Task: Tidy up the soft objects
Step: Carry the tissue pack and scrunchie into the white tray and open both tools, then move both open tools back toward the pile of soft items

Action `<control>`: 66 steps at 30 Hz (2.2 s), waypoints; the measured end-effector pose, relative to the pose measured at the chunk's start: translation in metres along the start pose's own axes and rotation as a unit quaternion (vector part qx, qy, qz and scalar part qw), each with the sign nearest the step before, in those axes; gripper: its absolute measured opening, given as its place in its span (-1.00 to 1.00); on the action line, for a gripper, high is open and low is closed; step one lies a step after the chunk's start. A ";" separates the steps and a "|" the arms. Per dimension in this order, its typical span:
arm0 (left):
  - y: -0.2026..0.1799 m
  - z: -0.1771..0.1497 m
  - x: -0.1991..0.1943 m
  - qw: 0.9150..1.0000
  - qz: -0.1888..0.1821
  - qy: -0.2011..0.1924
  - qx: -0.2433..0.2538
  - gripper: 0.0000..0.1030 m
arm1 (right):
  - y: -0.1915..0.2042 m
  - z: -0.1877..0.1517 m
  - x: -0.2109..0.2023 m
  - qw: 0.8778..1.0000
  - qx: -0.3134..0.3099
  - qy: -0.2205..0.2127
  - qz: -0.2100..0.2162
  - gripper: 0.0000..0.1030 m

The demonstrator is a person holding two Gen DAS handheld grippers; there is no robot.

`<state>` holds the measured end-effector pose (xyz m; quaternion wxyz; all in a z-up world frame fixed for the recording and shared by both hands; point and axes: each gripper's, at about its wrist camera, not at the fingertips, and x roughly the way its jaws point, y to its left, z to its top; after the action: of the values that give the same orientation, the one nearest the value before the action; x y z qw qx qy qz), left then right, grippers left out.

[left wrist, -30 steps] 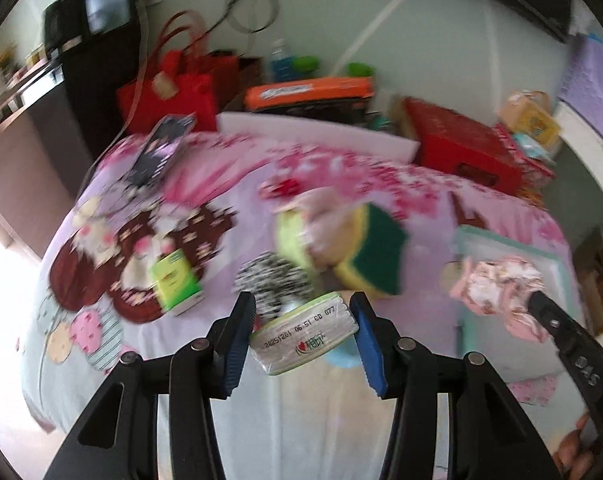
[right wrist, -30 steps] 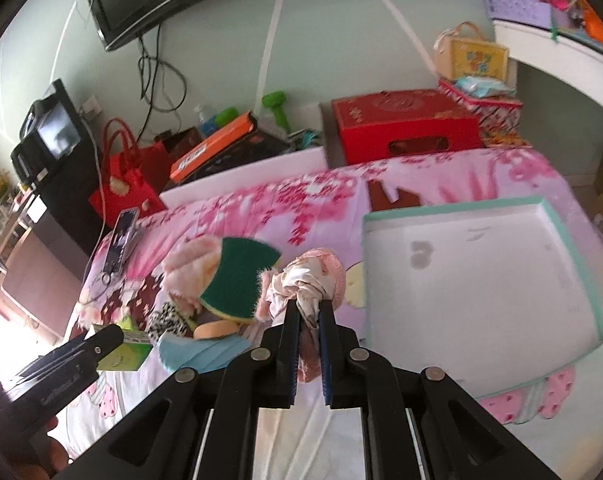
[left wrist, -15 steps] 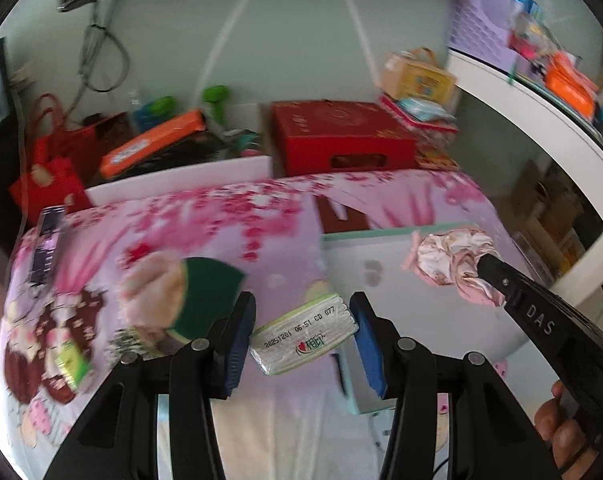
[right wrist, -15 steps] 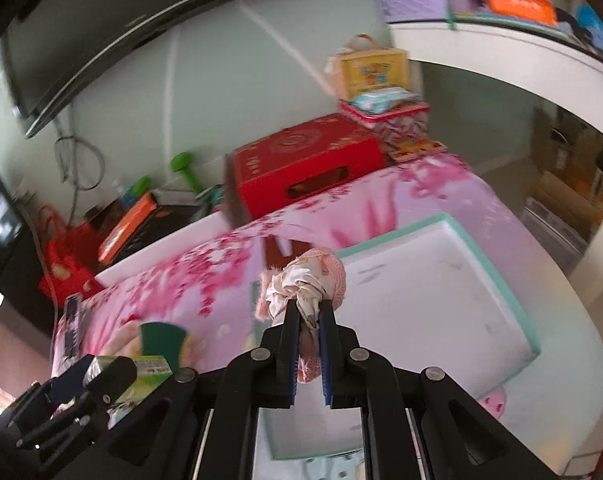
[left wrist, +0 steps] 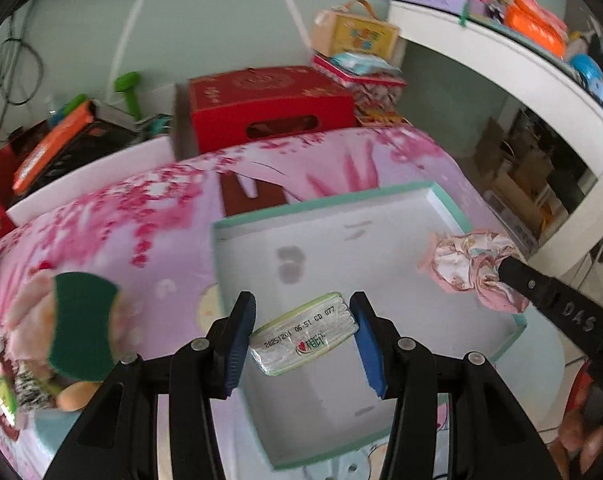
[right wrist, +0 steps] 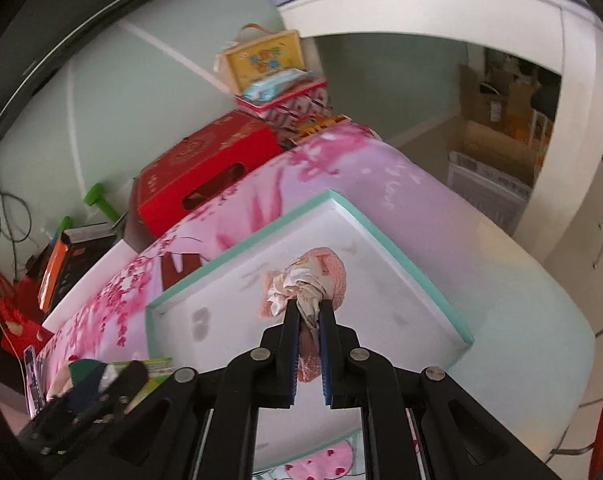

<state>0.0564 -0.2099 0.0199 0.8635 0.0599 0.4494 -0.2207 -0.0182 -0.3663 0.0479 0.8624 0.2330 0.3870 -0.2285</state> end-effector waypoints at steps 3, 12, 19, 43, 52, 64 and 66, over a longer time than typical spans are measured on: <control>-0.010 -0.007 0.020 1.000 -0.006 0.012 0.015 -0.02 | -0.008 0.000 0.003 1.000 0.008 0.006 -0.006 -0.80; -0.012 -0.013 0.022 1.000 0.016 0.015 0.022 0.51 | -0.007 0.000 -0.001 1.000 -0.008 0.009 -0.029 -0.61; 0.008 -0.009 0.009 0.999 0.034 0.002 -0.007 0.63 | 0.000 -0.002 -0.002 0.999 -0.027 0.013 -0.032 0.29; 0.048 -0.023 0.014 0.995 0.059 0.023 -0.076 0.99 | 0.014 -0.012 0.013 0.995 -0.076 0.038 -0.059 1.00; 0.069 -0.024 -0.013 0.993 0.071 0.010 -0.098 0.99 | 0.027 -0.013 0.007 0.995 -0.086 0.019 -0.043 1.00; 0.160 -0.039 -0.085 0.972 0.175 -0.019 -0.156 0.99 | 0.087 -0.032 -0.005 0.991 -0.113 0.023 0.073 1.00; 0.179 -0.044 -0.096 0.964 0.207 -0.019 -0.168 0.99 | 0.106 -0.041 -0.005 0.987 -0.131 0.031 0.092 1.00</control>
<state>0.0528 -0.0050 0.0540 0.8965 0.0018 0.4411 0.0406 0.0168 -0.2576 0.0515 0.8903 0.1601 0.4172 -0.0879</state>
